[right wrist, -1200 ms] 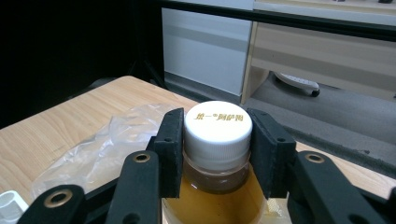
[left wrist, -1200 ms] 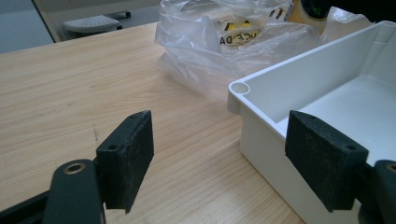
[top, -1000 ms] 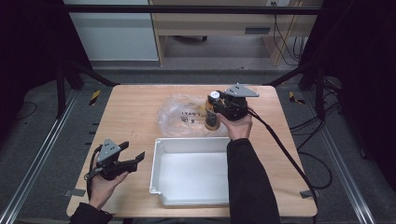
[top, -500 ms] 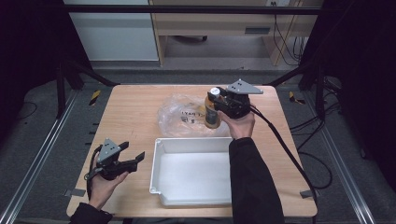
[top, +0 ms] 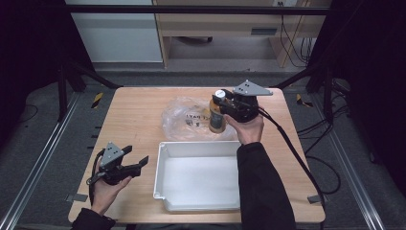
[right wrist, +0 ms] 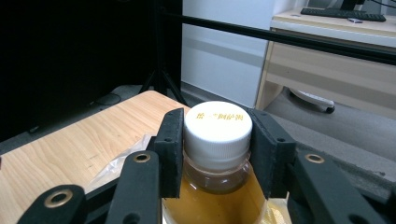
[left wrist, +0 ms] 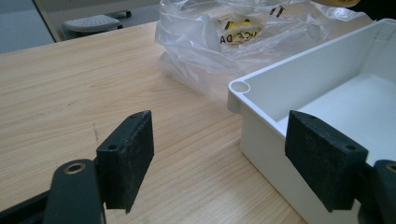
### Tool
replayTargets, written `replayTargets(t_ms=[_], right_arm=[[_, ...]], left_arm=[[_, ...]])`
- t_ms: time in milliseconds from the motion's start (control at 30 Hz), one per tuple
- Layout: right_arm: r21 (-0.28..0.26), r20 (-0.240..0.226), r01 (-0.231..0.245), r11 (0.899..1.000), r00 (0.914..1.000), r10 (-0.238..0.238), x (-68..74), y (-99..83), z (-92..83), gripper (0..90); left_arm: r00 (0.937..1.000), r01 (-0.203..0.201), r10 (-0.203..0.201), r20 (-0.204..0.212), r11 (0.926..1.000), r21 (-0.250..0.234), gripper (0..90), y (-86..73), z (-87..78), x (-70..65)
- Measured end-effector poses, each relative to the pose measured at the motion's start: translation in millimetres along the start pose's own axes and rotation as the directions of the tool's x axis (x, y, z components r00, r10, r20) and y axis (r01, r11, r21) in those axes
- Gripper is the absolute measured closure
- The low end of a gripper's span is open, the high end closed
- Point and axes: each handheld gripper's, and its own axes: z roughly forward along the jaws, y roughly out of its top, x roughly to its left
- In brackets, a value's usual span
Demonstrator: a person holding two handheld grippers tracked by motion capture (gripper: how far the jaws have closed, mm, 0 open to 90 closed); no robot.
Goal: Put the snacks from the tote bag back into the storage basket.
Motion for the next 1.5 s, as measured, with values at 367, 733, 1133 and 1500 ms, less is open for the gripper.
replayTargets(t_ms=[367, 733, 1133, 1500], right_arm=[[0.000, -0.030, 0.021, 1.000, 0.9993, -0.021, 8.4, 2.8, -10.8, 58.9], [-0.007, -0.068, 0.036, 0.999, 0.9970, -0.037, 19.3, 3.2, -21.7, 59.0], [-0.002, -0.118, 0.057, 0.998, 0.9914, -0.057, 34.6, 0.1, -31.7, 59.0], [0.010, -0.155, 0.071, 0.997, 0.9855, -0.069, 47.2, -11.3, -35.9, 58.9]], left_arm=[[1.0000, -0.004, 0.004, -0.001, 1.0000, 0.000, 23.4, -0.1, 0.0, -0.6], [1.0000, -0.005, 0.005, -0.002, 1.0000, 0.003, 23.4, -0.1, 0.1, -1.4], [1.0000, -0.009, 0.009, -0.004, 1.0000, 0.003, 23.3, 0.0, -0.3, -1.0], [1.0000, -0.008, 0.008, -0.005, 1.0000, -0.001, 23.3, 0.2, -0.4, -1.7]])
